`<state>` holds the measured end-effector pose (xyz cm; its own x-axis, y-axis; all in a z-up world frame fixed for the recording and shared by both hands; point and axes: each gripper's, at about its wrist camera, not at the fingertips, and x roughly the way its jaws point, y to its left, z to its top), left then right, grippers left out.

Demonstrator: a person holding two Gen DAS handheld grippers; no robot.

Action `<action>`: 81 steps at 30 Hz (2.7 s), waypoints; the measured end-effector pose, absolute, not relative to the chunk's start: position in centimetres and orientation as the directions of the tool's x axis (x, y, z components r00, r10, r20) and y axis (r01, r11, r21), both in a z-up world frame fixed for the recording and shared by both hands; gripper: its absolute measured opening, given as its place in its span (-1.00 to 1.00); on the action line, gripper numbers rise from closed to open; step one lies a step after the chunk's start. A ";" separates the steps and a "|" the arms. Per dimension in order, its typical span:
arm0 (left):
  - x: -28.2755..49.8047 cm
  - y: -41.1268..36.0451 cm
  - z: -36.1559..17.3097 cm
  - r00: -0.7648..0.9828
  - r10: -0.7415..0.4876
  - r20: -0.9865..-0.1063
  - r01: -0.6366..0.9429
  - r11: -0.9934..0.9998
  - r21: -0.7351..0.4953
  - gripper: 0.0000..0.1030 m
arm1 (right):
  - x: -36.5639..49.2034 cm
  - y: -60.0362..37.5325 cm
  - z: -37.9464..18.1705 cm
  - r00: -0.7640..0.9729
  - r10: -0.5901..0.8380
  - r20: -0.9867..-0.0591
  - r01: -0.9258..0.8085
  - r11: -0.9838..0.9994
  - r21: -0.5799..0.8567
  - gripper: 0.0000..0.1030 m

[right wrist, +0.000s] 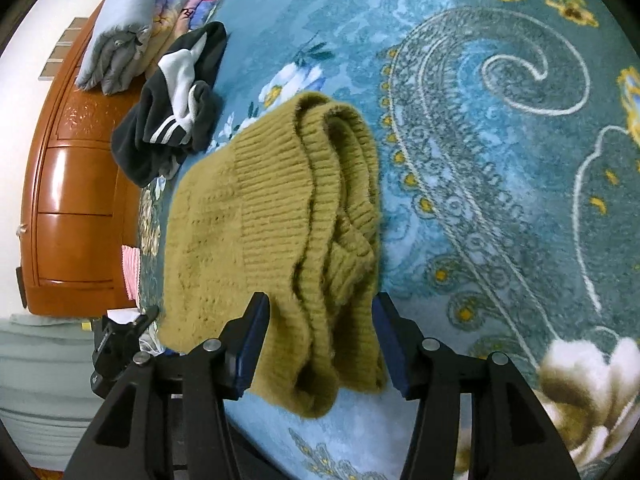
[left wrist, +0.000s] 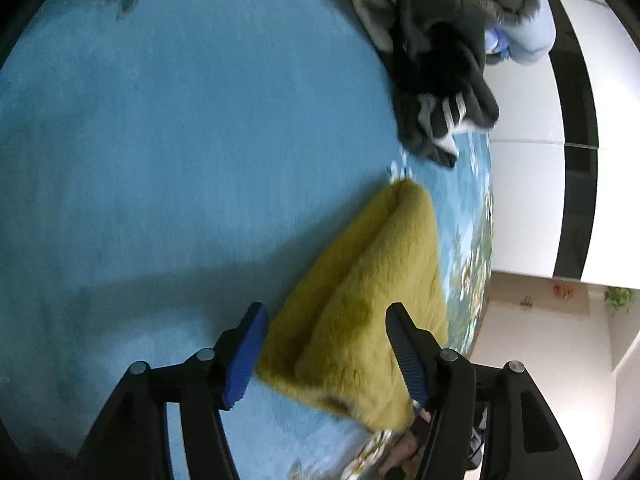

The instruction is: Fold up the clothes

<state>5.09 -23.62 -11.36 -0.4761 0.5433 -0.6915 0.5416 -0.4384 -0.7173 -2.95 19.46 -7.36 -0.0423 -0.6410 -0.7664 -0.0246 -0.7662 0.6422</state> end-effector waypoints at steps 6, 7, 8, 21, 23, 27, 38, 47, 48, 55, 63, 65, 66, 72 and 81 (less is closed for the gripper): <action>2.2 -22.6 -11.6 -0.406 0.517 -0.753 0.459 -0.597 -0.657 0.29 | -3.3 19.0 -8.0 -0.053 -0.571 -0.819 0.012 -0.821 0.571 0.10; 1.9 -22.5 -11.8 -0.398 0.530 -0.748 0.446 -0.601 -0.663 0.29 | -3.4 19.0 -8.1 -0.049 -0.576 -0.816 0.014 -0.817 0.576 0.10; 1.6 -22.4 -12.2 -0.387 0.560 -0.732 0.439 -0.587 -0.681 0.29 | -3.5 19.1 -8.2 -0.044 -0.586 -0.809 0.008 -0.810 0.586 0.11; -0.3 -21.4 -14.8 -0.335 0.689 -0.642 0.429 -0.495 -0.755 0.27 | -4.0 20.0 -9.8 -0.099 -0.709 -0.699 -0.081 -0.694 0.715 0.14; -0.4 -21.2 -14.7 -0.329 0.685 -0.650 0.419 -0.511 -0.750 0.23 | -4.0 20.0 -9.9 -0.112 -0.713 -0.693 -0.088 -0.687 0.721 0.14; -0.4 -20.8 -14.2 -0.315 0.668 -0.674 0.395 -0.554 -0.733 -0.12 | -4.0 19.7 -9.4 -0.113 -0.691 -0.714 -0.079 -0.710 0.700 -0.06; 1.3 -19.5 -8.1 -0.377 0.654 -0.656 0.269 -0.600 -0.753 -0.39 | -3.4 19.1 -5.2 -0.141 -0.728 -0.671 -0.042 -0.673 0.738 -0.34; 0.7 -11.4 3.3 -0.462 0.714 -0.526 -0.003 -0.594 -0.804 -0.41 | 0.2 24.5 4.5 -0.306 -0.738 -0.602 0.056 -0.645 0.762 -0.35; 0.9 -9.6 5.7 -0.474 0.732 -0.489 -0.073 -0.586 -0.807 -0.41 | 1.0 26.2 6.2 -0.345 -0.730 -0.590 0.069 -0.647 0.759 -0.35; 1.0 1.3 15.1 -0.403 0.856 -0.325 -0.366 -0.476 -0.800 -0.41 | 6.1 37.7 18.0 -0.596 -0.650 -0.472 0.156 -0.670 0.726 -0.35; 1.0 17.2 20.5 -0.185 0.938 -0.293 -0.522 -0.347 -0.779 -0.41 | 12.6 50.8 26.4 -0.780 -0.469 -0.414 0.115 -0.759 0.641 -0.35; 1.5 20.5 20.7 -0.136 0.949 -0.283 -0.523 -0.312 -0.793 -0.41 | 13.8 53.7 26.9 -0.799 -0.424 -0.427 0.078 -0.776 0.625 -0.35; 1.7 22.1 20.5 -0.116 0.955 -0.272 -0.519 -0.292 -0.804 -0.41 | 14.3 55.2 27.0 -0.807 -0.402 -0.433 0.058 -0.783 0.620 -0.35; 3.8 28.3 15.1 -0.047 0.960 -0.274 -0.432 -0.267 -0.861 -0.41 | 15.0 61.8 25.6 -0.804 -0.330 -0.494 -0.027 -0.810 0.585 -0.35; 4.6 28.6 6.0 0.034 0.922 -0.386 -0.246 -0.367 -0.897 -0.40 | 15.1 67.1 13.5 -0.728 -0.328 -0.602 -0.234 -0.707 0.667 -0.35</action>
